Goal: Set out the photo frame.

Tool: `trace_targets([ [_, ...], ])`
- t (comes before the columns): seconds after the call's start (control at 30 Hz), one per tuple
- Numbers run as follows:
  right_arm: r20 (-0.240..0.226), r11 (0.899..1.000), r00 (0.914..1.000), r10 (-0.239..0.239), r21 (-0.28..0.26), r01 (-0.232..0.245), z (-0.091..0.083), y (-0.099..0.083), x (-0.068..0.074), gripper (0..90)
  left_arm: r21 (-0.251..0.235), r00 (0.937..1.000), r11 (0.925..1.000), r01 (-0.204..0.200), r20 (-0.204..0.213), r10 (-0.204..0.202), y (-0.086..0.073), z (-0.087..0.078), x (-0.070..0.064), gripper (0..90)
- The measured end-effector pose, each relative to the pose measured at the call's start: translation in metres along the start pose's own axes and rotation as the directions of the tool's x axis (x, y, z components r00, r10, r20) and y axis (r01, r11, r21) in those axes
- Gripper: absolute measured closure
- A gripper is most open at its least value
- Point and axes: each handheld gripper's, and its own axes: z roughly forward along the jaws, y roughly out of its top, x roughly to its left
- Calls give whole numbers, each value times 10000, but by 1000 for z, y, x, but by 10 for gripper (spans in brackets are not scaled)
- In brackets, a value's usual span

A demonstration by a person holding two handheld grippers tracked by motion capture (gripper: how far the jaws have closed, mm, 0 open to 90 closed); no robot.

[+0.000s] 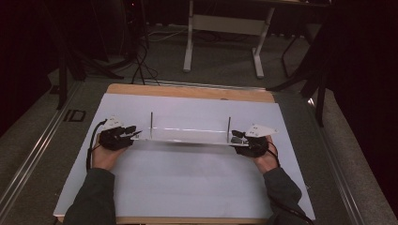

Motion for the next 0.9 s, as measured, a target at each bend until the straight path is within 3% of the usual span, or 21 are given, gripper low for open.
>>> trace_targets([
  [0.17, -8, 10000, 10000, 28, 28, -28, 0, 1, 0, 530, 141, 9991, 9991, -396, 151, 394, -5, 2, -3, 564],
  [0.27, -26, 10000, 10000, 16, 30, -15, 0, 1, -1, 530, -326, 9952, 9952, -919, 318, 929, -2, 5, -11, 555],
  [0.3, -26, 10000, 10000, 16, 30, -15, 0, 1, -1, 530, -326, 9952, 9952, -919, 318, 929, -2, 5, -11, 554],
  [0.37, -38, 10000, 10000, 19, 38, -19, 0, 1, -1, 530, -614, 9898, 9888, -1358, 343, 1381, 4, 6, -17, 545],
  [0.47, -70, 10000, 9999, 73, 46, -73, 0, 2, -2, 531, -749, 9861, 9847, -1576, 414, 1610, 6, 9, -21, 540],
  [0.9, -140, 9997, 9996, 244, -50, -245, 2, 7, -6, 542, -1167, 9881, 9819, -1493, 195, 1526, 11, 7, -20, 538],
])
